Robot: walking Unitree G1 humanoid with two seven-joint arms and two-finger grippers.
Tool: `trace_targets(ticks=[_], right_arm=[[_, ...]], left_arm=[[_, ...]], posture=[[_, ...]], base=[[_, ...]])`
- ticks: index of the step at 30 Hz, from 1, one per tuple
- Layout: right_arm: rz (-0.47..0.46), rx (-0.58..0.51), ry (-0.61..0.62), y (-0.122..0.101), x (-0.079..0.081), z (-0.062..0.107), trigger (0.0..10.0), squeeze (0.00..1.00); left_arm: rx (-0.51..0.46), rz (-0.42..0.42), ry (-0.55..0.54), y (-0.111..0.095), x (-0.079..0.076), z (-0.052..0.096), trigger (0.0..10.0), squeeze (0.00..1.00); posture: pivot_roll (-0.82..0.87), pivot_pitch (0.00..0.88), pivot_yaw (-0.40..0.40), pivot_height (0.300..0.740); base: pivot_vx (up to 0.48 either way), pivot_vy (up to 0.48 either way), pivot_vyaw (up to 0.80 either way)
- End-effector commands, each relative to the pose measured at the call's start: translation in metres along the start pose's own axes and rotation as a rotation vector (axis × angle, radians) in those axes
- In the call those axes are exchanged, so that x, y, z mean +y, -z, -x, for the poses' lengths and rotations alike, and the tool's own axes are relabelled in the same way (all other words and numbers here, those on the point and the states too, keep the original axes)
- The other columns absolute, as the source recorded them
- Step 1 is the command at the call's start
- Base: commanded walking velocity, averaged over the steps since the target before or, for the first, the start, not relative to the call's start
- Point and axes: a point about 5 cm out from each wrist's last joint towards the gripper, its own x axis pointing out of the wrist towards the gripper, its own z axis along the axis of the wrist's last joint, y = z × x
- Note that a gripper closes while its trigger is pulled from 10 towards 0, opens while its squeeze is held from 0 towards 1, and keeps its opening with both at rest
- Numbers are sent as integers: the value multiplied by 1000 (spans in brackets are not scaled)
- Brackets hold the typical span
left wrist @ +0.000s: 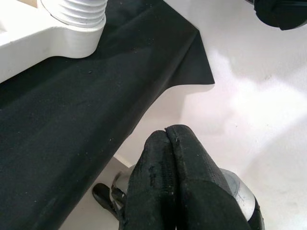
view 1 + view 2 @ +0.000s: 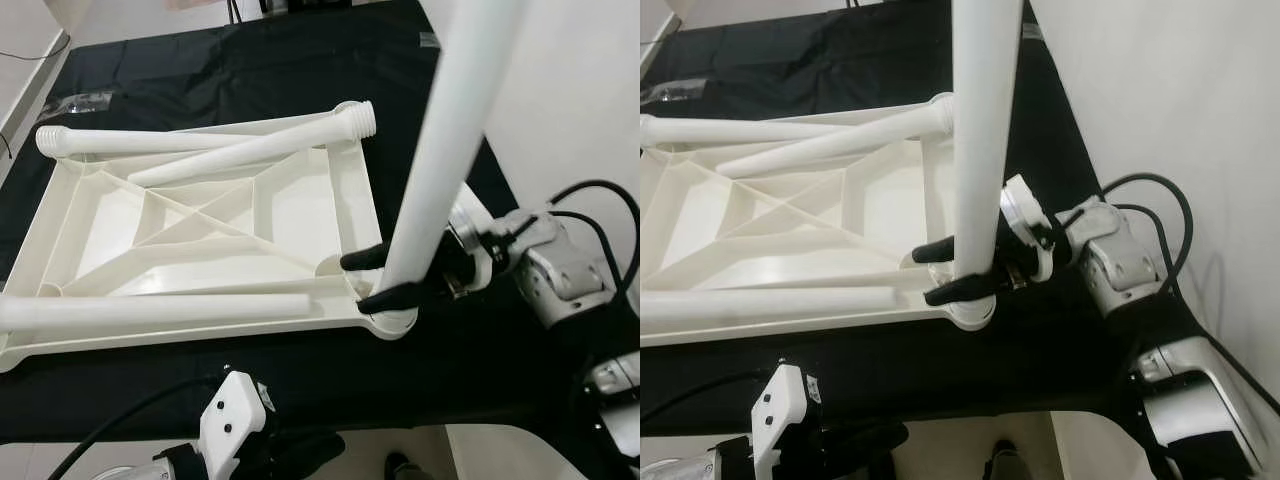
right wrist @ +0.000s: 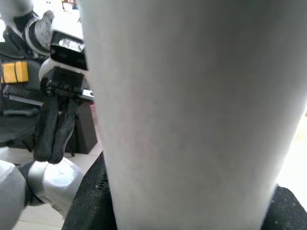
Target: Building children table
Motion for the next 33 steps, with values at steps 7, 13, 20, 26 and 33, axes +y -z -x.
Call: trace_targets(ticks=[7, 13, 20, 26, 33], right_arm=[[-292, 65, -95, 63, 30, -23, 10000, 0], [-280, 72, -93, 64, 30, -25, 10000, 0], [-210, 134, -34, 66, 33, -26, 10000, 0], [-202, 167, 30, 64, 38, -27, 10000, 0], [-256, 250, 271, 66, 39, -26, 10000, 0]], left_arm=[[40, 13, 3, 4, -1, 4, 10000, 0], [42, 15, 4, 4, -1, 4, 10000, 0], [42, 18, 5, 5, -2, 4, 10000, 0], [41, 20, 7, 6, -2, 2, 10000, 0], [38, 21, 11, 9, 0, -1, 10000, 0]], posture=[[93, 369, 108, 740], [92, 366, 108, 740], [83, 357, 100, 740], [69, 348, 99, 740], [46, 332, 82, 740]], base=[[0, 0, 0], [0, 0, 0], [0, 0, 0], [0, 0, 0], [0, 0, 0]])
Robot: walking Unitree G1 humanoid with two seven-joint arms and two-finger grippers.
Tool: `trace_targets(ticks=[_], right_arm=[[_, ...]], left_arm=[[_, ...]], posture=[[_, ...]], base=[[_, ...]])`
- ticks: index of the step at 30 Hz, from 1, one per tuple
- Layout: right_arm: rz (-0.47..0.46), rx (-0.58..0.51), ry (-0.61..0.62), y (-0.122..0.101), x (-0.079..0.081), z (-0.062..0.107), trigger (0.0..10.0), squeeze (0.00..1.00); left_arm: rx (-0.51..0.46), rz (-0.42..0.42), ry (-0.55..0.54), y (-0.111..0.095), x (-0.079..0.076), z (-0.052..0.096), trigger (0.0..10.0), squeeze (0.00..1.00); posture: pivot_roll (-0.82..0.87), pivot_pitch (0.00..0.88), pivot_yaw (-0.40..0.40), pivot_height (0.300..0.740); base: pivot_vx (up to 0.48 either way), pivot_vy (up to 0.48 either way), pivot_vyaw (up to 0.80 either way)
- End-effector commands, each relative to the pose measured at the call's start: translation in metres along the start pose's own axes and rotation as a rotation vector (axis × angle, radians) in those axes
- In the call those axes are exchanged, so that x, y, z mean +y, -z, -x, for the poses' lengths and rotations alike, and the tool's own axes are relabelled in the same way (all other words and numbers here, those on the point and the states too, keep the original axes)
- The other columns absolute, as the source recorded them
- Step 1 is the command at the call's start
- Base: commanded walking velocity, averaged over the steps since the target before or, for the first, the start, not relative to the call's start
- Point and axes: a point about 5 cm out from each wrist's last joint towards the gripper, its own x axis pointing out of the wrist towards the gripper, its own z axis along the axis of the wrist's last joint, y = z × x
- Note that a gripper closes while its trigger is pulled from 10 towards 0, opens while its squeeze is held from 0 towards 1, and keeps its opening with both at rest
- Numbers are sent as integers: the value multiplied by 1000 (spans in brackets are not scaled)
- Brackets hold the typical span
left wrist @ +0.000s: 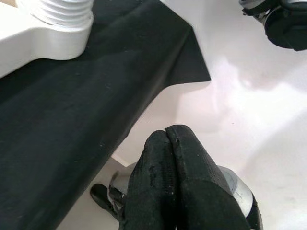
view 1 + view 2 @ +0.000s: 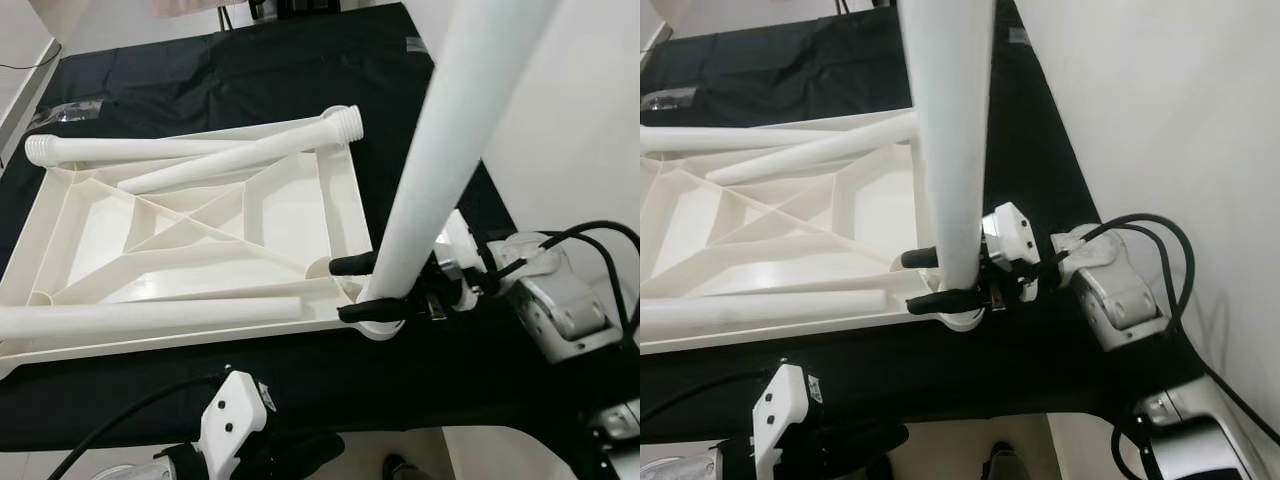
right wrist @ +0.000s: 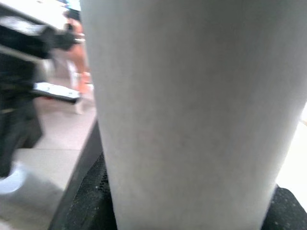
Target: Building children table
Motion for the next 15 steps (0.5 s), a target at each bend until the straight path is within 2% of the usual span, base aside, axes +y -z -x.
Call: trace_targets(ticks=[1, 4, 5, 8, 9, 10, 12, 14, 15], right_arm=[[-291, 226, 20, 63, 26, -1, 10000, 0], [-386, 261, 163, 64, 37, -1, 10000, 0], [-386, 261, 163, 64, 37, -1, 10000, 0], [-449, 272, 476, 61, 46, 1, 10000, 0], [-449, 272, 476, 61, 46, 1, 10000, 0], [-439, 268, 594, 57, 50, 1, 10000, 0], [-439, 268, 594, 57, 50, 1, 10000, 0], [-442, 186, 815, 47, 60, -10, 10000, 0], [-442, 186, 815, 47, 60, -10, 10000, 0]], left_arm=[[25, 14, -1, 6, 0, 1, 10000, 0], [19, 12, -5, 6, 1, 0, 10000, 0], [19, 12, -5, 6, 1, 0, 10000, 0], [16, 12, -6, 7, 2, -2, 10000, 0], [16, 12, -6, 7, 2, -2, 10000, 0], [15, 12, -6, 8, 3, -3, 10000, 0], [15, 12, -6, 8, 3, -3, 10000, 0], [15, 12, -7, 9, 5, -5, 10000, 0], [15, 12, -7, 9, 5, -5, 10000, 0]], posture=[[42, 332, 77, 740], [27, 328, 66, 740], [27, 328, 66, 740], [11, 321, 51, 740], [11, 321, 51, 740], [9, 316, 50, 740], [9, 316, 50, 740], [-3, 300, 50, 740], [-3, 300, 50, 740]], base=[[0, 0, 0], [0, 0, 0], [0, 0, 0], [0, 0, 0], [0, 0, 0], [0, 0, 0], [0, 0, 0], [0, 0, 0], [0, 0, 0]])
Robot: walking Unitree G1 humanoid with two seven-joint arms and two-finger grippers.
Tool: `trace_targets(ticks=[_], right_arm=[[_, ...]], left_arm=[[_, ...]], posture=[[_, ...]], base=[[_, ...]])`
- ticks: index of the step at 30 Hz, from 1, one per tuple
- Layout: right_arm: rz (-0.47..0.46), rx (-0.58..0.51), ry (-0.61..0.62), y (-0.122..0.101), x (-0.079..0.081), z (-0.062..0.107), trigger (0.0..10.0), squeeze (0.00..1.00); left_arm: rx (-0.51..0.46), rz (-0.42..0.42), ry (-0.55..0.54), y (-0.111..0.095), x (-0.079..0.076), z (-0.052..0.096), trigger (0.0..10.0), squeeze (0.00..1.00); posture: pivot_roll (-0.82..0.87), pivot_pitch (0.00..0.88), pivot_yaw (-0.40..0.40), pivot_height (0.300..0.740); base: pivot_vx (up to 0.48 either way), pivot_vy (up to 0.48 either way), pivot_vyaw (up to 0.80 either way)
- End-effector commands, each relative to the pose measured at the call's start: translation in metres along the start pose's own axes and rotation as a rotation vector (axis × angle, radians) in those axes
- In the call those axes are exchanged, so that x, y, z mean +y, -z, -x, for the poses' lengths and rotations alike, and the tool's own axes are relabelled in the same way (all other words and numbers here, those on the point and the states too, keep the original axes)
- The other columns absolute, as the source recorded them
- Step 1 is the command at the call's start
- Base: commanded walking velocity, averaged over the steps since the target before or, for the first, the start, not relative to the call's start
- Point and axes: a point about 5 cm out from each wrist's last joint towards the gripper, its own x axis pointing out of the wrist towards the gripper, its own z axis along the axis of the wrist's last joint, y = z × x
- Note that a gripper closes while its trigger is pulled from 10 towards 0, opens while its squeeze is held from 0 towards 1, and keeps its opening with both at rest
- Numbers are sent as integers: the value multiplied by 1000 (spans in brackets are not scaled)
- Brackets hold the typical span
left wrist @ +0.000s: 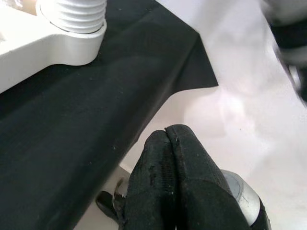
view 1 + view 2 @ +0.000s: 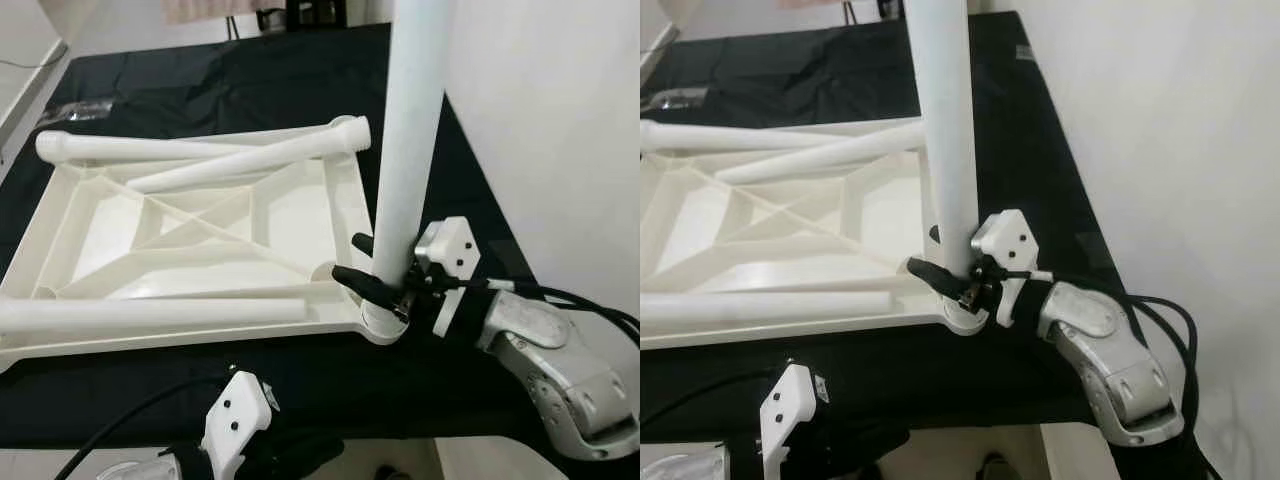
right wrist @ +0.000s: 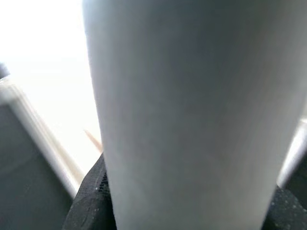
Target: Building children table
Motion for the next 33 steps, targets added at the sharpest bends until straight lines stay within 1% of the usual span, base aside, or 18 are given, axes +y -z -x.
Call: trace_targets(ticks=[1, 3, 5, 8, 10, 11, 13, 14, 16, 20, 22, 23, 25, 27, 29, 30, 31, 33], right_arm=[[-100, 251, 92, 46, 1, 7, 10000, 0], [-173, 121, 206, 38, 18, -2, 10000, 0], [-230, 44, 218, 32, 26, -11, 10000, 0], [-256, 8, 206, 29, 28, -14, 10000, 0], [-310, -88, 136, 17, 29, -22, 10000, 0], [-310, -88, 136, 17, 29, -22, 10000, 0], [-349, -172, 87, 2, 27, -23, 10000, 0], [-349, -172, 87, 2, 27, -23, 10000, 0], [-365, -241, 57, -10, 23, -23, 10000, 0], [-332, -314, 32, -25, 21, -26, 10000, 0], [-240, -327, 22, -31, 20, -30, 10000, 0], [-240, -327, 22, -31, 20, -30, 10000, 0], [-130, -293, 19, -29, 18, -37, 10000, 0], [-91, -275, 22, -27, 17, -40, 10000, 0], [-91, -275, 22, -27, 17, -40, 10000, 0], [-52, -240, 27, -23, 16, -45, 10000, 0], [11, -172, 45, -15, 14, -52, 10000, 0], [95, -55, 90, 3, 7, -62, 10000, 0]], left_arm=[[20, 25, 7, 7, -1, -1, 10000, 0], [23, 20, 7, 9, 3, -5, 10000, 0], [29, 11, 6, 12, 7, -8, 10000, 0], [32, 5, 2, 13, 9, -9, 10000, 0], [32, -15, -35, 16, 17, -13, 10000, 0], [32, -15, -35, 16, 17, -13, 10000, 0], [6, -45, -106, 14, 28, -16, 10000, 0], [6, -45, -106, 14, 28, -16, 10000, 0], [-24, -96, -182, 10, 43, -19, 10000, 0], [-81, -154, -256, -4, 62, -22, 10000, 0], [-166, -185, -296, -27, 74, -22, 10000, 0], [-166, -185, -296, -27, 74, -22, 10000, 0], [-259, -227, -321, -52, 83, -24, 10000, 0], [-293, -245, -327, -62, 85, -25, 10000, 0], [-293, -245, -327, -62, 85, -25, 10000, 0], [-352, -271, -323, -77, 87, -28, 10000, 0], [-428, -284, -304, -95, 87, -30, 10000, 1000], [-542, -309, -249, -122, 81, -34, 10000, 1000]], posture=[[-3, 300, 50, 740], [-9, 272, 58, 740], [-7, 250, 56, 740], [-7, 245, 56, 740], [-12, 192, 48, 740], [-12, 192, 48, 740], [-16, 160, 42, 740], [-16, 160, 42, 740], [-18, 128, 37, 740], [-19, 73, 29, 740], [-18, 51, 27, 740], [-18, 51, 27, 740], [-20, 10, 24, 740], [-20, 10, 24, 740], [-20, 10, 24, 740], [-23, 0, 21, 740], [-27, 0, 16, 740], [-29, 0, 9, 740]], base=[[0, 0, 0], [0, 0, 0], [0, 0, 0], [0, 0, 0], [0, 0, 0], [0, 0, 0], [0, 0, 0], [0, 0, 0], [0, 0, 0], [0, 0, 0], [0, 0, 0], [0, 0, 0], [0, 0, 0], [0, 0, 0], [0, 0, 0], [0, 0, 0], [0, 0, 0], [0, 0, 0]])
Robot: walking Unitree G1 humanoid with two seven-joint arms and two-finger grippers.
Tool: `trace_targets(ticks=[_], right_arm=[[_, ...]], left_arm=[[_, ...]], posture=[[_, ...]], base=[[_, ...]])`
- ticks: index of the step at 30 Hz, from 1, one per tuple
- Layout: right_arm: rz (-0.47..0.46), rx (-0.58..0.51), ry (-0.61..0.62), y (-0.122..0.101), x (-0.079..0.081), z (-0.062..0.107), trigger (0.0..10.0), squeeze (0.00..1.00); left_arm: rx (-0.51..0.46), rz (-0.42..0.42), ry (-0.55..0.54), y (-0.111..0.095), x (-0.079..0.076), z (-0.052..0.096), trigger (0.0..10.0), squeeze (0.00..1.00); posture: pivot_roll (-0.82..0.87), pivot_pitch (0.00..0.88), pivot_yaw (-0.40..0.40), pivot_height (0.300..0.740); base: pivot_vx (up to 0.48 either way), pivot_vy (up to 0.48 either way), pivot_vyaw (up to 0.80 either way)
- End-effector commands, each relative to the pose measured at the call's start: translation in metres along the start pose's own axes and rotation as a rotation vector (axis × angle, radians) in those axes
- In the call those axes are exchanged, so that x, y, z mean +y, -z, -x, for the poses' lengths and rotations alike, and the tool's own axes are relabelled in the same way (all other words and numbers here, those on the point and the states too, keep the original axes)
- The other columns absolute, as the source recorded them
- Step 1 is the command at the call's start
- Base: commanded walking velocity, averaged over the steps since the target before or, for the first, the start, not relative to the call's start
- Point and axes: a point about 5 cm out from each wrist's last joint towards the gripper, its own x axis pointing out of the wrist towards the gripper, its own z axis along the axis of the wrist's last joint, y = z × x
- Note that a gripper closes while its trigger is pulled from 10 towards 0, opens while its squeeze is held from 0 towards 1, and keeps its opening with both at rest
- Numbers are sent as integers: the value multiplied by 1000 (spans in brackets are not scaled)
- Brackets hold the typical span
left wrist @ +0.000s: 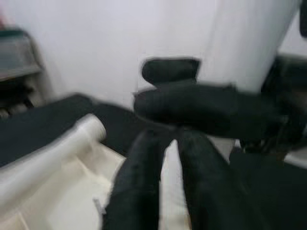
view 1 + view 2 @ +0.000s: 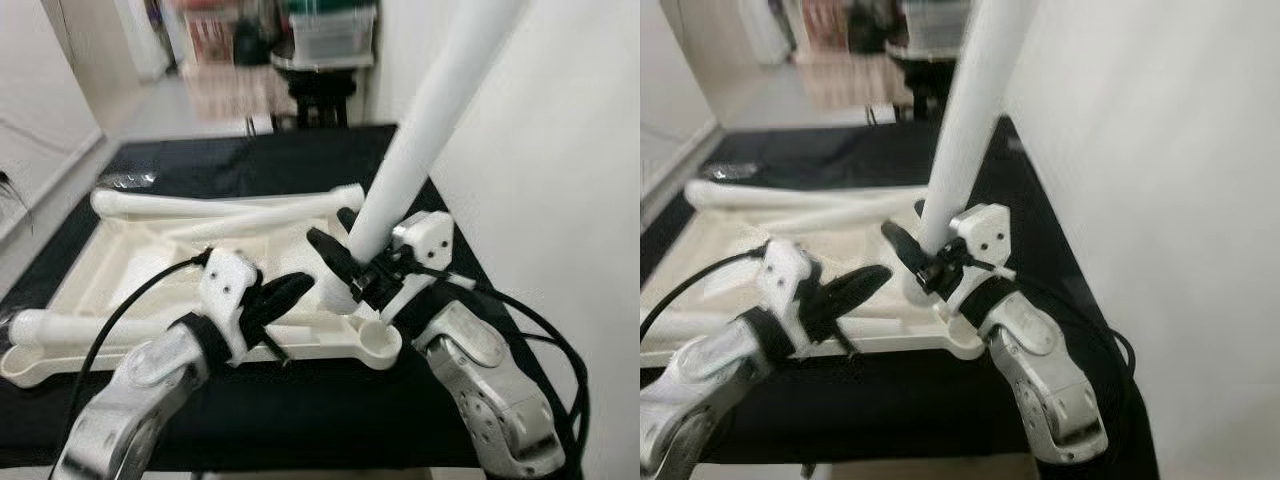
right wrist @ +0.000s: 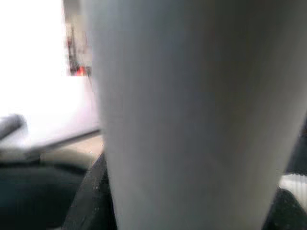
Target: Building children table
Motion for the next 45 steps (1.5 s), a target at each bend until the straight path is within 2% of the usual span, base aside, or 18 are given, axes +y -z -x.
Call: trace_targets(ticks=[1, 2, 4, 9, 19, 22, 23, 27, 28, 29, 30, 44, 45], right_arm=[[29, 130, -3, 25, 4, -1, 10000, 0], [29, 130, -3, 25, 4, -1, 10000, 0], [76, 225, 17, 46, -1, -2, 10000, 0], [113, 295, 22, 64, -6, -1, 10000, 0], [139, 318, -21, 76, 0, -2, 10000, 0], [146, 268, -90, 73, 8, -2, 10000, 0], [151, 239, -129, 71, 12, -1, 10000, 0], [166, 205, -202, 69, 19, 2, 10000, 0], [173, 197, -230, 69, 21, 4, 10000, 0], [173, 197, -230, 69, 21, 4, 10000, 0], [181, 193, -246, 70, 22, 5, 10000, 0], [197, 191, -181, 72, 9, -2, 10000, 0], [172, 194, -202, 72, 10, -1, 10000, 1000]], left_arm=[[-117, -6, 34, -21, -3, -5, 10000, 1000], [-117, -6, 34, -21, -3, -5, 10000, 1000], [-183, -10, 78, -36, -6, -12, 10000, 1000], [-229, -9, 111, -44, -10, -17, 10000, 1000], [-263, -26, 85, -49, -3, -24, 10000, 1000], [-277, -14, 50, -49, 3, -26, 10000, 1000], [-279, -7, 48, -49, 4, -27, 10000, 0], [-288, 17, 54, -48, 5, -28, 10000, 0], [-293, 26, 58, -47, 5, -29, 4471, 0], [-293, 26, 58, -47, 5, -29, 4471, 0], [-302, 40, 61, -47, 6, -29, 0, 0], [-358, 92, 98, -54, 11, -29, 0, 0], [-364, 97, 118, -57, 12, -29, 0, 0]], posture=[[-29, 0, 9, 740], [-29, 0, 9, 740], [-34, 0, 1, 740], [-42, 0, -2, 740], [-46, 0, -8, 740], [-53, 0, -8, 740], [-56, 0, -7, 740], [-62, 0, -5, 740], [-72, 0, 2, 740], [-72, 0, 2, 740], [-77, 0, 6, 740], [-69, 0, -1, 740], [-66, 0, 0, 740]], base=[[0, 0, 0], [0, 0, 0], [0, 0, 0], [0, 0, 0], [0, 0, 0], [0, 0, 0], [0, 0, 0], [0, 0, 0], [0, 0, 0], [0, 0, 0], [0, 0, 0], [0, 0, 0], [0, 0, 0]])
